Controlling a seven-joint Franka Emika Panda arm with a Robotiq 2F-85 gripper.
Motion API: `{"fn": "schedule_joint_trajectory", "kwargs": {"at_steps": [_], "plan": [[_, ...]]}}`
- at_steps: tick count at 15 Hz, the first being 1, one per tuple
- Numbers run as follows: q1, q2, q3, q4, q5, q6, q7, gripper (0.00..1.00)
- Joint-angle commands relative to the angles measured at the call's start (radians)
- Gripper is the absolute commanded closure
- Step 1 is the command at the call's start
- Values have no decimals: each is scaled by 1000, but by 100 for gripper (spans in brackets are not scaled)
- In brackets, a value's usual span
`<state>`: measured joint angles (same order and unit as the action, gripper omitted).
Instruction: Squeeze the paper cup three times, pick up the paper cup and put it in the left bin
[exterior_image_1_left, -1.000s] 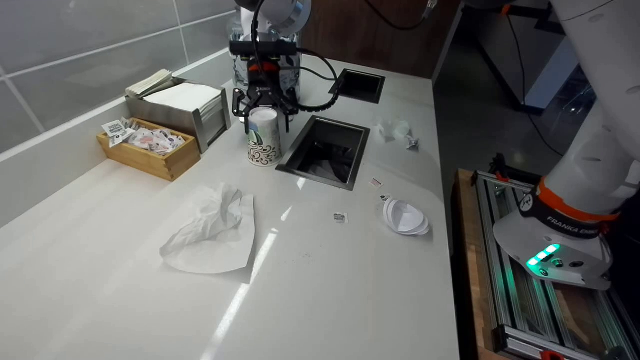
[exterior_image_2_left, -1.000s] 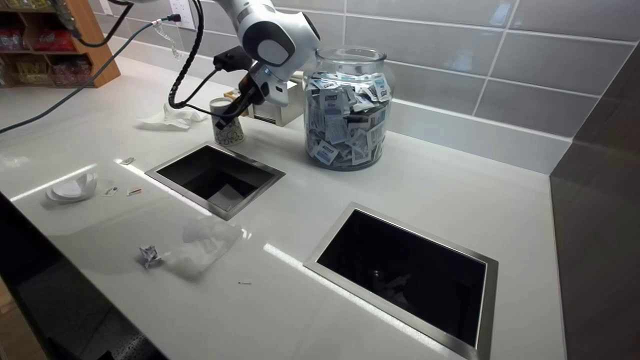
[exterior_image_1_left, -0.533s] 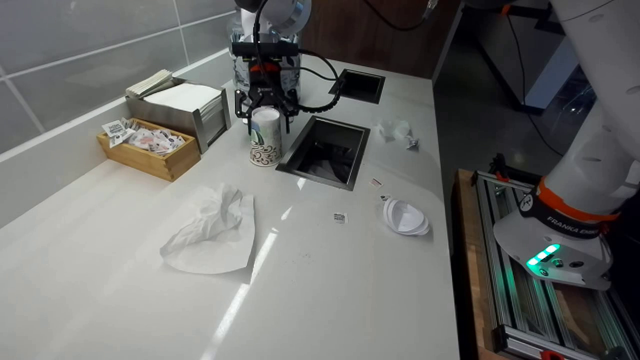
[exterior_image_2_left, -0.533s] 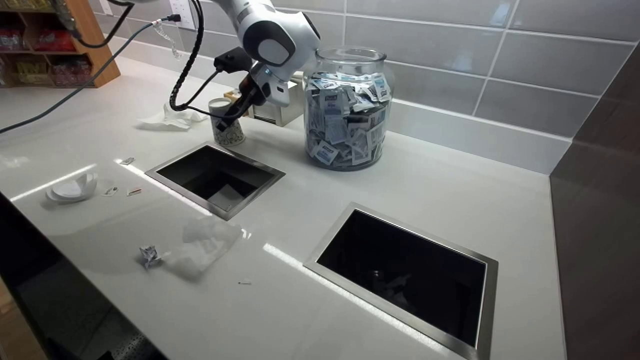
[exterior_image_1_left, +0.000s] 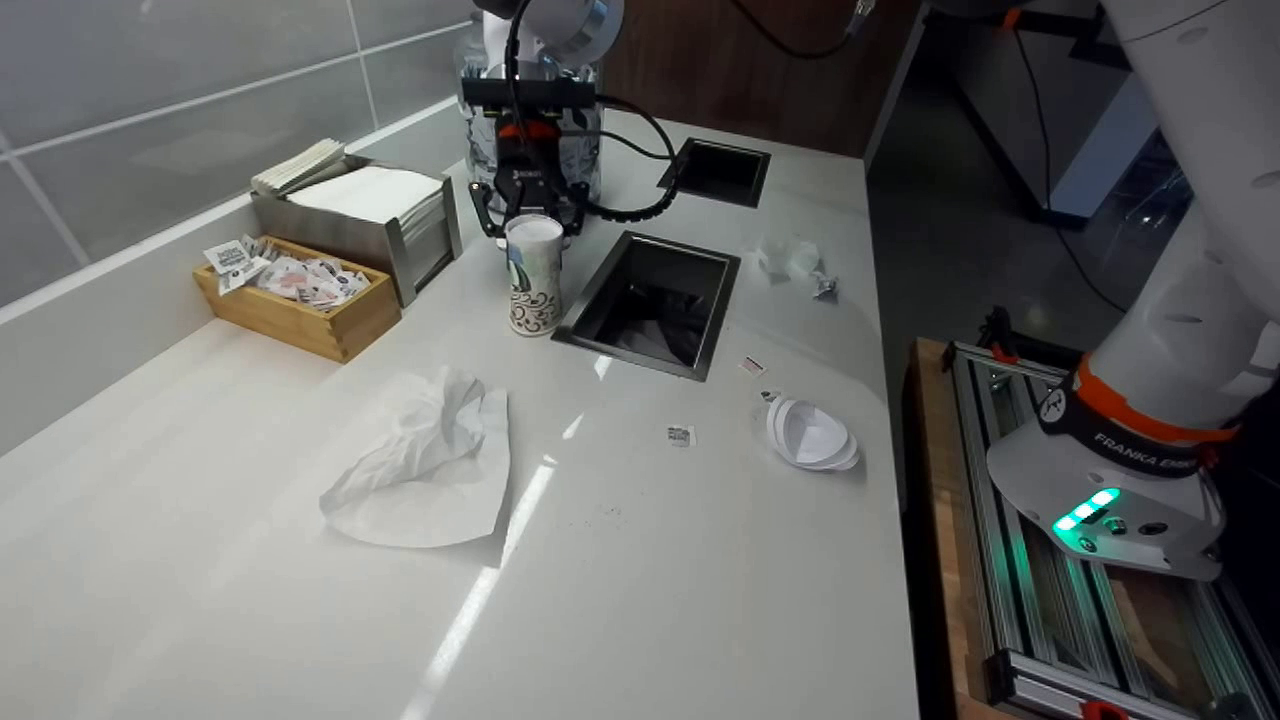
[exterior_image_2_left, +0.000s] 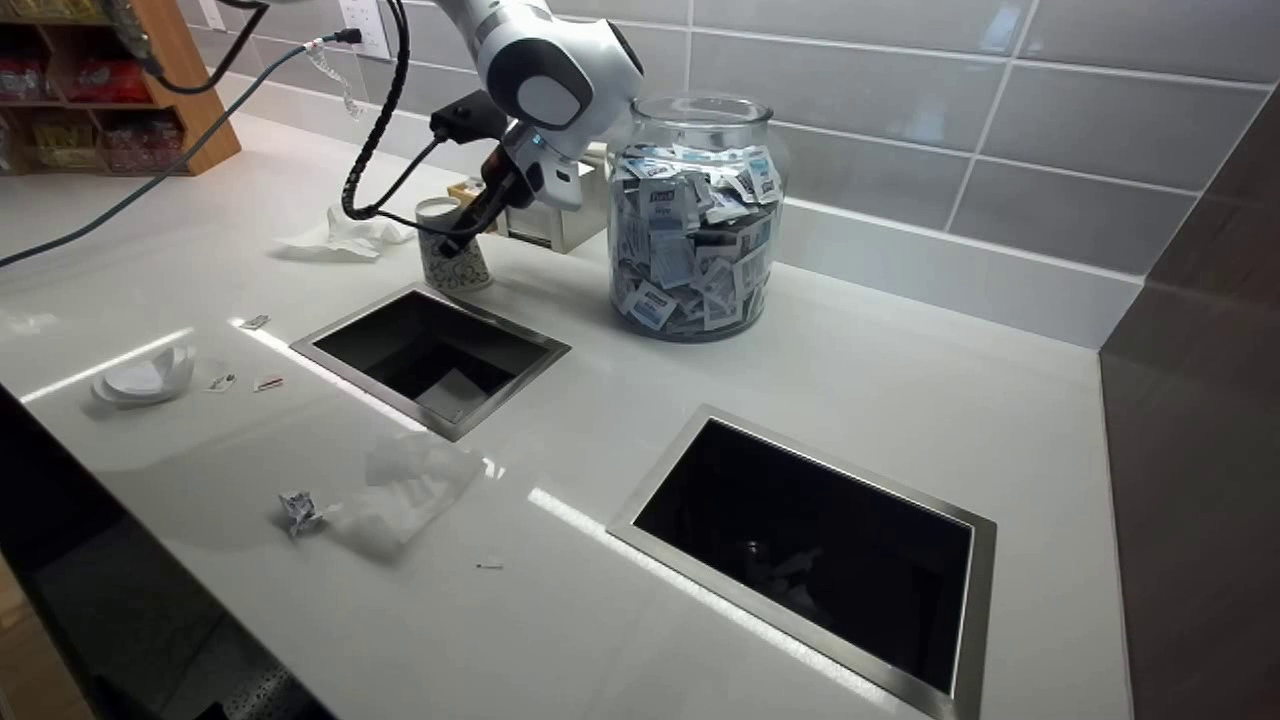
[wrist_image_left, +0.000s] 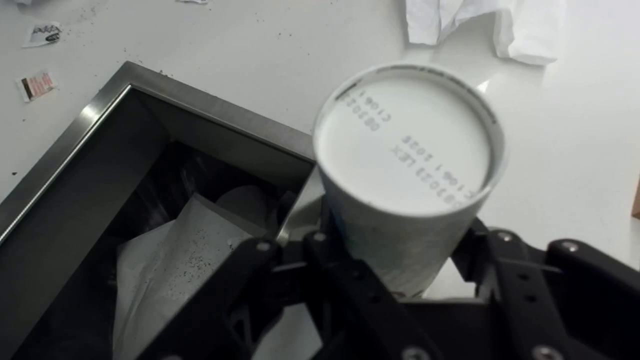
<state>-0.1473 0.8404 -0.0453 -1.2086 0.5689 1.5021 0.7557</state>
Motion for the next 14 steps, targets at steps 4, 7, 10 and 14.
{"fn": "schedule_joint_trajectory", "kwargs": {"at_steps": [4,7,10,14], "plan": [[-6,1,3,-31,17,32,-16,83],[-4,0,1,-32,17,37,-16,89],[-4,1,1,-33,22,42,-11,92],[-3,0,0,-36,25,48,-13,94]]}}
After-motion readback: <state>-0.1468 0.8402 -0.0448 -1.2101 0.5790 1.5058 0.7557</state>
